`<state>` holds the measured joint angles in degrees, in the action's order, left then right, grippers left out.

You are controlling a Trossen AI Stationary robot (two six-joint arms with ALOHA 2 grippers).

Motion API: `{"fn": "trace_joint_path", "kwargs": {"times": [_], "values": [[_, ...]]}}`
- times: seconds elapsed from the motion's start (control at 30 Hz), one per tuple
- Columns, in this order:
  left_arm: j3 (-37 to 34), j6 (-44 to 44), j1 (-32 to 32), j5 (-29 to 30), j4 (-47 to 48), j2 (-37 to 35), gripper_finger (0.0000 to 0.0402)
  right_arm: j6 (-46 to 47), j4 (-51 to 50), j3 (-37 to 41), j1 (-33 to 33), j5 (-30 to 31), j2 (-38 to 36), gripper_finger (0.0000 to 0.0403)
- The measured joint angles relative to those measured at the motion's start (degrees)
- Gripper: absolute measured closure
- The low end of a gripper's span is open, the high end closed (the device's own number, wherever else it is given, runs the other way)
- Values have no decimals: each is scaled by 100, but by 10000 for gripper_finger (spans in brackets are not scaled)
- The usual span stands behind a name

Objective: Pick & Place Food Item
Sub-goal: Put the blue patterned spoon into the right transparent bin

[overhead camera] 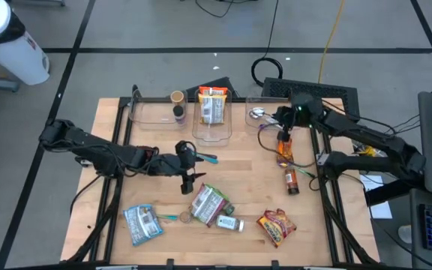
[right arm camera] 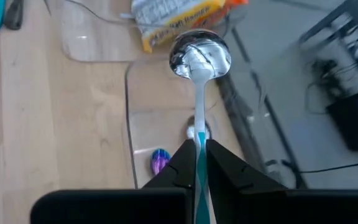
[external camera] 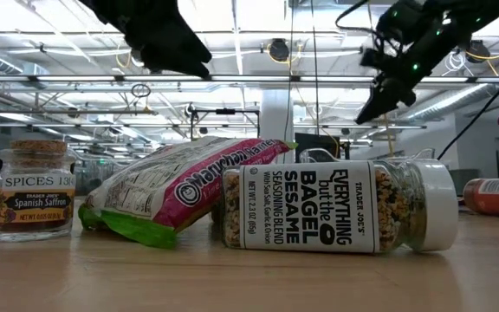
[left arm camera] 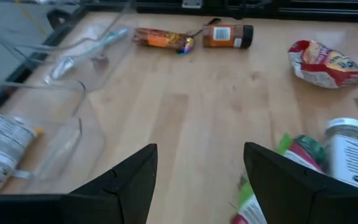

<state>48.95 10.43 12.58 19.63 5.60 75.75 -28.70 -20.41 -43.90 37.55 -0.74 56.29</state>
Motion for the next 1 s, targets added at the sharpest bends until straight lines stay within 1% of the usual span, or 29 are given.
{"fn": "trace_joint_path", "kwargs": {"times": [0.1, 0.27, 0.47, 0.6, 0.9, 1.0], "values": [[0, -179, -147, -6, -12, 0, 153, -49, 133, 0, 347, -245, 306, 394], [0, -283, -371, -28, -13, 0, 153, -95, 495, 0, 669, -257, 1038, 394], [0, -450, -610, -635, -14, 0, 153, -350, 944, 0, 926, -277, 1911, 394], [0, -575, -695, -741, -19, 0, 153, -351, 1059, -2, 1066, -548, 2308, 394], [0, -1113, -935, -826, -49, 0, 153, -330, 1077, -4, 1092, -535, 2741, 394], [0, -1223, -1076, -1051, -125, 0, 153, -309, 1085, -4, 1092, -531, 2787, 394]]}}
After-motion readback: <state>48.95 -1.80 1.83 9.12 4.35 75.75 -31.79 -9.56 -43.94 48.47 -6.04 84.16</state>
